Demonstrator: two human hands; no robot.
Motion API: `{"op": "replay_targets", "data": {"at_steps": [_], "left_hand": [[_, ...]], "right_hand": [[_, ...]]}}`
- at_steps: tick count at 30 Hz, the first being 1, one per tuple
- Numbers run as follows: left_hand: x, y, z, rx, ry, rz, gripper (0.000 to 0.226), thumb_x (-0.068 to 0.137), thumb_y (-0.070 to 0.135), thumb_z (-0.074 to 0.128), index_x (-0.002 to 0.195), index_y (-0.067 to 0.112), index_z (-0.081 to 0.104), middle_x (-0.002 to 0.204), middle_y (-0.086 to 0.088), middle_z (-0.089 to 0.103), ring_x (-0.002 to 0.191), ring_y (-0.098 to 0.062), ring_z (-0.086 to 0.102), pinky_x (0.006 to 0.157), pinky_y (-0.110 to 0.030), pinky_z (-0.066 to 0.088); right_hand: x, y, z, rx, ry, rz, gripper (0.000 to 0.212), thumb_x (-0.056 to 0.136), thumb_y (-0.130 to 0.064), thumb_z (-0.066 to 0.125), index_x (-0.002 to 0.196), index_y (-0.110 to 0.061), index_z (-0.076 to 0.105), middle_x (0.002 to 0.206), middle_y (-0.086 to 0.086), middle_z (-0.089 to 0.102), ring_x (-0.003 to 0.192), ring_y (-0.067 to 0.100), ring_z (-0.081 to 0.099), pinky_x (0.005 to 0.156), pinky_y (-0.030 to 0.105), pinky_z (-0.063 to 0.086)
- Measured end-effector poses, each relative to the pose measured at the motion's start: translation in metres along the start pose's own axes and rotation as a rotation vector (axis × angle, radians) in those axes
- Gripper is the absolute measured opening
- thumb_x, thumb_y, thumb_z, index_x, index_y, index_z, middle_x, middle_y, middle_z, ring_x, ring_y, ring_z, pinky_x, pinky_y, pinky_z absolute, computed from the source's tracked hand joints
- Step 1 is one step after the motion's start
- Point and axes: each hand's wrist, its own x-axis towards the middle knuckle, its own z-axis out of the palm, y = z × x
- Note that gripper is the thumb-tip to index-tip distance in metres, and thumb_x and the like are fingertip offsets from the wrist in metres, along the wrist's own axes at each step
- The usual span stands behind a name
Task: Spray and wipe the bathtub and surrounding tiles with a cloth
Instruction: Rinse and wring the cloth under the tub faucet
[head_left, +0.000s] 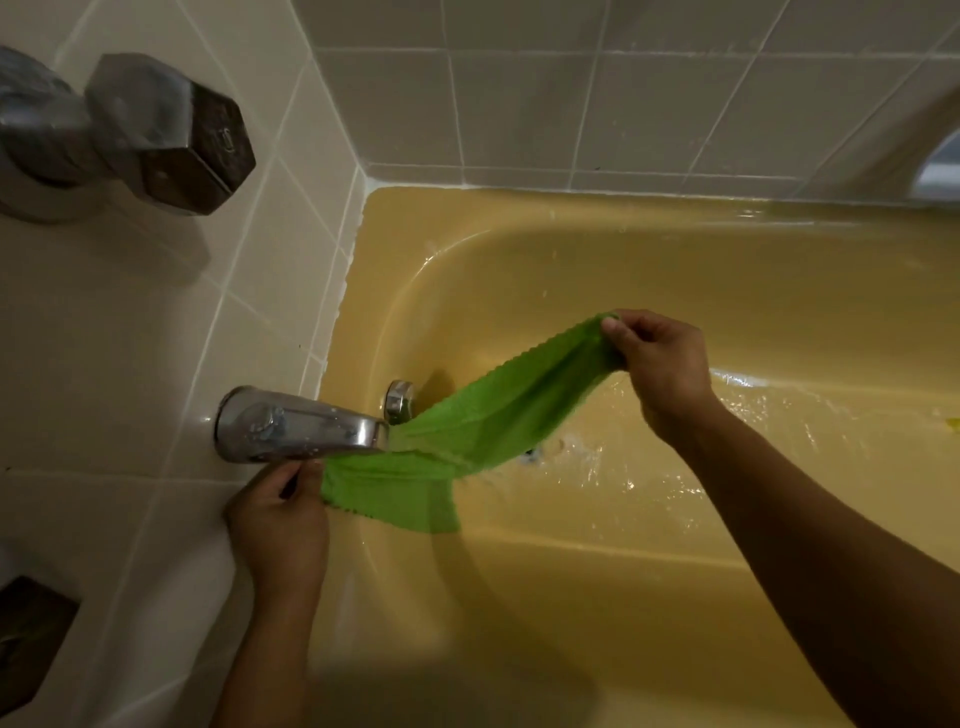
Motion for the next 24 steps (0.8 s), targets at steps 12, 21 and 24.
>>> {"op": "replay_targets", "data": {"at_steps": [12, 21, 24], "left_hand": [[0.001, -0.004, 0.024, -0.207, 0.054, -0.165, 0.020, 0.091, 0.017, 0.069, 0.074, 0.025, 0.076, 0.065, 0.014, 0.067, 0.075, -0.015, 0.055, 0.077, -0.038, 0.046], [-0.024, 0.027, 0.052, -0.600, -0.029, -0.483, 0.023, 0.097, -0.007, 0.057, 0.089, 0.011, 0.069, 0.089, -0.006, 0.072, 0.084, -0.017, 0.068, 0.073, -0.021, 0.059], [-0.040, 0.036, 0.071, -0.546, -0.120, -0.579, 0.014, 0.096, -0.006, 0.058, 0.095, 0.005, 0.067, 0.103, -0.010, 0.071, 0.091, -0.019, 0.071, 0.083, -0.029, 0.059]], "right_hand": [[0.008, -0.015, -0.043, 0.046, 0.115, -0.090, 0.011, 0.092, -0.008, 0.071, 0.090, -0.018, 0.076, 0.082, 0.005, 0.073, 0.081, 0.022, 0.066, 0.083, 0.051, 0.058], [-0.018, -0.001, -0.018, 0.023, -0.017, 0.018, 0.007, 0.091, -0.010, 0.072, 0.095, -0.012, 0.077, 0.086, 0.009, 0.077, 0.082, 0.027, 0.073, 0.081, 0.048, 0.062], [-0.039, 0.017, 0.019, -0.054, -0.136, 0.064, 0.009, 0.087, -0.014, 0.077, 0.095, -0.013, 0.080, 0.087, 0.005, 0.078, 0.084, 0.027, 0.075, 0.083, 0.049, 0.062]]}}
